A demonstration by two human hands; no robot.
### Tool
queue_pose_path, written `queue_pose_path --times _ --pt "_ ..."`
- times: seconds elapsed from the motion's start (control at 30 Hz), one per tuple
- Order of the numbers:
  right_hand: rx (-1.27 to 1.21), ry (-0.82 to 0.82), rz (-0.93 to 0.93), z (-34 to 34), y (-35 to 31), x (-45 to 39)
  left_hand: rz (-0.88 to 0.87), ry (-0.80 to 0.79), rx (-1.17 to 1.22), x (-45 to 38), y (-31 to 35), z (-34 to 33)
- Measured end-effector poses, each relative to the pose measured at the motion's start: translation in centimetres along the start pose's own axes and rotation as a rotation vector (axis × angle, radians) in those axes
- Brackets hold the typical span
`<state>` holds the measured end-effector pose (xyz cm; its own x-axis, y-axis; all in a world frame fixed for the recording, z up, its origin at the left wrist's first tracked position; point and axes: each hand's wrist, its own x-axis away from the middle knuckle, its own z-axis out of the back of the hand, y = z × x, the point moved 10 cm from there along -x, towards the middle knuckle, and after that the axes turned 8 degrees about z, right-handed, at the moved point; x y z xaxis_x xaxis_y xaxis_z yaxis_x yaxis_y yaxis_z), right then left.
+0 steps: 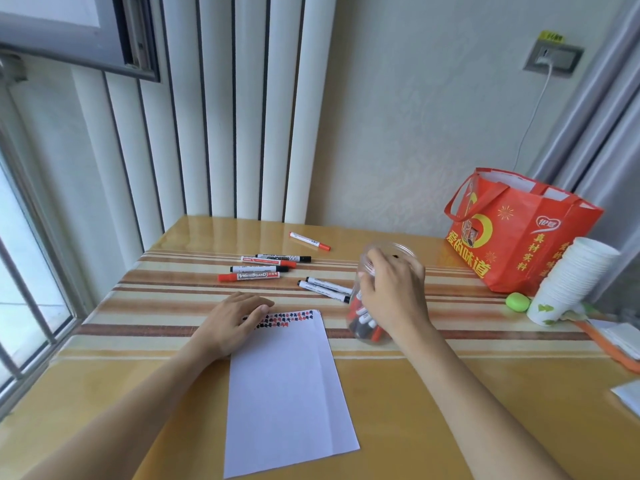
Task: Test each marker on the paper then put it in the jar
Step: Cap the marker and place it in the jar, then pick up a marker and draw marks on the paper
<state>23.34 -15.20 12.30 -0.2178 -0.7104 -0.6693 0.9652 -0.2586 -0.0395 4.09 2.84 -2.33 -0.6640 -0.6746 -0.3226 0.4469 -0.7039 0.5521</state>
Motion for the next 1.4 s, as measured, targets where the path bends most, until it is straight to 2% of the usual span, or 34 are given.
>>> queue_pose_path --times 0.17,0.27,0.3,0.37,0.43,0.53,0.6,0.7,0.87,1.1,1.2,1.3,1.37,1.4 --pt "0.067 0.102 -0.01 1.1 -0.2 0.0 0.008 -0.002 0.014 -0.1 -0.1 0.0" --pt "0.031 0.308 0.167 3.0 -3.8 -0.2 0.027 0.001 0.048 -0.2 -0.1 0.2" --pt "-0.02 0.323 0.237 2.5 -5.2 -0.2 0.043 0.001 0.066 -0.3 -0.2 0.3" --pt "-0.185 0.184 0.273 -0.6 -7.3 -0.5 0.076 -0.001 0.098 -0.4 -0.8 0.2" --pt "-0.289 -0.07 0.123 -5.5 -7.8 -0.6 0.102 0.0 0.126 -0.6 -1.3 0.2" --pt "-0.086 -0.413 -0.067 -12.9 -6.9 1.0 0.102 0.014 0.137 -0.8 -1.4 0.5" --pt "0.024 -0.459 -0.16 -15.2 -5.2 1.6 0.087 0.017 0.135 -0.8 -1.3 0.5" --pt "0.061 -0.424 -0.278 -16.8 -3.1 1.6 0.077 0.016 0.126 -0.8 -1.6 0.4" --pt "0.104 -0.397 -0.291 -17.7 -2.6 1.7 0.055 0.035 0.099 -1.2 -2.2 0.0" --pt "0.158 -0.193 -0.13 -16.7 -4.1 1.6 -0.012 0.033 0.102 -0.6 -1.8 0.0" --pt "0.105 -0.067 -0.09 -15.6 -4.3 1.5 0.001 0.066 0.136 -0.5 -1.8 0.7" --pt "-0.133 0.142 0.02 -12.7 -5.7 1.6 -0.009 0.08 0.149 -0.5 -1.5 1.1" --pt "-0.487 0.194 0.001 -11.3 -6.4 1.9 -0.034 0.078 0.143 -0.5 -1.0 1.2" --pt "-0.685 0.159 -0.067 -11.7 -6.4 2.1 -0.044 0.069 0.143 -0.5 -0.7 1.2"
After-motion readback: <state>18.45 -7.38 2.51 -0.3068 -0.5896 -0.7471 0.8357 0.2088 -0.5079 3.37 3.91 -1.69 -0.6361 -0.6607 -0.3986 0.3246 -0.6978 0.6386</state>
